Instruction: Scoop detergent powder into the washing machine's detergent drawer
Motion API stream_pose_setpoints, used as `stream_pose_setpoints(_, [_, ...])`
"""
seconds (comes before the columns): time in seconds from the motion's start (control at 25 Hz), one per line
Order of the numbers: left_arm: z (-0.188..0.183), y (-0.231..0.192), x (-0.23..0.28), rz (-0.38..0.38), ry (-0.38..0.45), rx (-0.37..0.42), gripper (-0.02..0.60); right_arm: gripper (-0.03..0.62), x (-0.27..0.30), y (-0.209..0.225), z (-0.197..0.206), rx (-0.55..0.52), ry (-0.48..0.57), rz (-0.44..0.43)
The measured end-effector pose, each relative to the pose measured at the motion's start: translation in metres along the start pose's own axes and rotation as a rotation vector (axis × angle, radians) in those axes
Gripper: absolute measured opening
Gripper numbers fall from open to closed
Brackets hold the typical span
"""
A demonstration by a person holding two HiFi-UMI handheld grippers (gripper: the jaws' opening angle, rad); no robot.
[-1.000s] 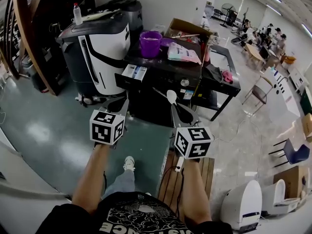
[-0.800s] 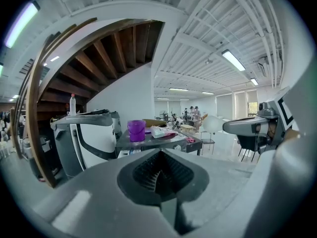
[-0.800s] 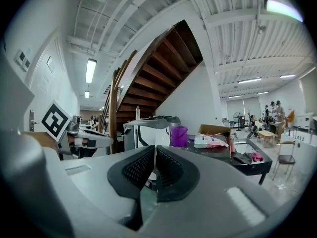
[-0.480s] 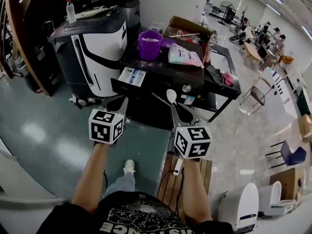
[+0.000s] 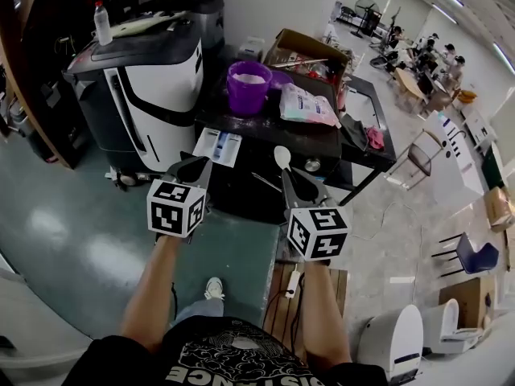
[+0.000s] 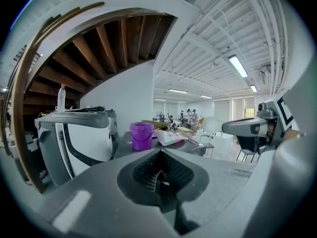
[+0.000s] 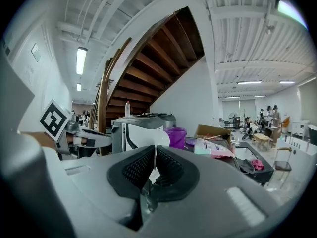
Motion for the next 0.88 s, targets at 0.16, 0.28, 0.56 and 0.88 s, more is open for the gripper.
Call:
stream_pose_setpoints(0.16, [-0.007,-0.028,0.018,0.013,-0.007,-0.004,0.002,0.037,0.032,-0.002,-0.011,0.000,-0.007,0.009])
stream_pose_setpoints(0.28, [-0.010,-0.046,0.032,0.025,-0.010,-0.003,0.002,0.037,0.054,-0.003,-0.015,-0.001,-0.012,0.016])
stream_pose_setpoints(0.56, [-0.015,-0.083,0.065,0.048,-0.025,-0.001,0.002,0.037,0.100,0.001,-0.021,0.013,-0.013,0.041])
stream_pose_setpoints(0.88, [-0.018,-0.099,0.089,0.079,-0.031,0.008,0.002,0.037,0.125,0.006,-0.023,0.019,-0.012,0.060])
Point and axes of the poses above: the fingertips, and each gripper's own axes: x forward along the fingers, y to its right, z out of its underside, the point moved 9 cm from there along -x, backward along the fingers, and after that the axes turned 2 degrees about y, right-handed, at the moved point
